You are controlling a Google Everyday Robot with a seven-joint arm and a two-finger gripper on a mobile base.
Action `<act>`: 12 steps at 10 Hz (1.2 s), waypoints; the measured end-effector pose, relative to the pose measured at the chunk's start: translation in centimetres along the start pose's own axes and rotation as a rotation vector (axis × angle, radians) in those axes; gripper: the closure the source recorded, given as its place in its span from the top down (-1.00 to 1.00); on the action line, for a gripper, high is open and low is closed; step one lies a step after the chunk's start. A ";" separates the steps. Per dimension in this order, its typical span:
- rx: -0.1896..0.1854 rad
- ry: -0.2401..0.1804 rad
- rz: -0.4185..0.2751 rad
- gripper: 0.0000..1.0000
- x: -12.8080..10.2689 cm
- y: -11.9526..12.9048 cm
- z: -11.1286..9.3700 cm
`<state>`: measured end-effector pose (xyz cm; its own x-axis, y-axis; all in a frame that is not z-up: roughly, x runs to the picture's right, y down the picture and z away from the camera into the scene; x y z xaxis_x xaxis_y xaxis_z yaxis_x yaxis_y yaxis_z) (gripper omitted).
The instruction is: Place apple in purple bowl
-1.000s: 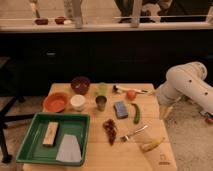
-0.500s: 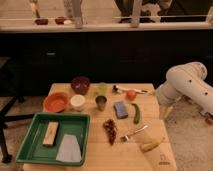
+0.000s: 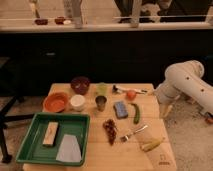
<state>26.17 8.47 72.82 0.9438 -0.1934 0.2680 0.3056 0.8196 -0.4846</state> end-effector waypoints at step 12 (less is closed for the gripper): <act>0.061 -0.037 -0.529 0.60 -1.6 -4.6 3.1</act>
<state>22.87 6.66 77.24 0.6574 -0.5707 0.4921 0.7296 0.6454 -0.2263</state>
